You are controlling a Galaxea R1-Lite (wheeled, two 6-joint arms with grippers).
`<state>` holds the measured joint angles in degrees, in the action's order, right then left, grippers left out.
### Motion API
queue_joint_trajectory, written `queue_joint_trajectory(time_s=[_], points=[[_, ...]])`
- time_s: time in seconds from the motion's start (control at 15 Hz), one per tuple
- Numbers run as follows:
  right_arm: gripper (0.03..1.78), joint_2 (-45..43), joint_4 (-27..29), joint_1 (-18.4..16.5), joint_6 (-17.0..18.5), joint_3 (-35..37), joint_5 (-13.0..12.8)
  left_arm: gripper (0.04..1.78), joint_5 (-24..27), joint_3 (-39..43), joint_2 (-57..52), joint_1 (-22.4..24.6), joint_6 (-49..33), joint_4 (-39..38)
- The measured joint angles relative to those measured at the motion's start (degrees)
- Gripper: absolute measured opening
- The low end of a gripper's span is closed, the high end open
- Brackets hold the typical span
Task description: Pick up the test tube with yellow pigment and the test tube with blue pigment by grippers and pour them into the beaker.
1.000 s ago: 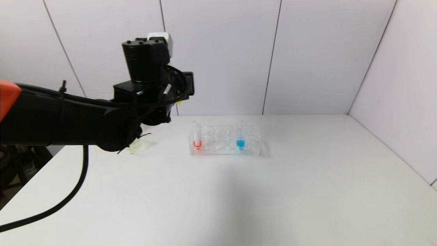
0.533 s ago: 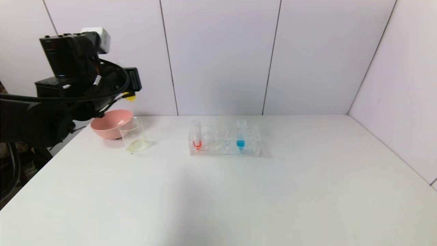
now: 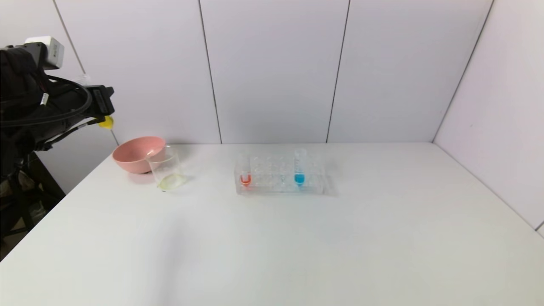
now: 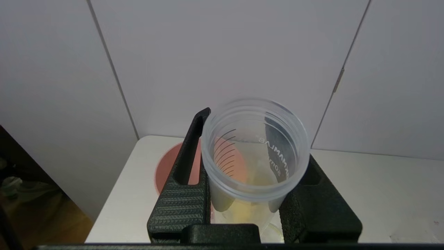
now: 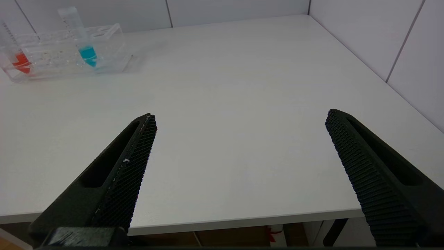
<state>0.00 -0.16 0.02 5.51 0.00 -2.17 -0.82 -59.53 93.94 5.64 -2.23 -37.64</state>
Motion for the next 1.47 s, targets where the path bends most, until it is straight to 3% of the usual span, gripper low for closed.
queue_joint_trajectory(time_s=[0.13,0.27,0.47,1.0,1.47], points=[[1.77,0.0,0.0,0.0,0.0,0.0,0.0,0.54,4.8,0.0,-0.3,4.5,0.0,0.0],[1.77,0.0,0.0,0.0,0.0,0.0,0.0,0.54,6.0,0.1,-0.3,6.2,0.0,0.0],[1.77,0.0,0.0,0.0,0.0,0.0,0.0,0.54,6.7,-0.3,-0.3,6.9,0.5,0.2],[1.77,0.0,0.0,0.0,0.0,0.0,0.0,0.54,16.8,-0.7,0.6,8.6,4.8,0.5],[1.77,0.0,0.0,0.0,0.0,0.0,0.0,0.54,20.3,0.3,2.6,11.4,11.8,0.5]])
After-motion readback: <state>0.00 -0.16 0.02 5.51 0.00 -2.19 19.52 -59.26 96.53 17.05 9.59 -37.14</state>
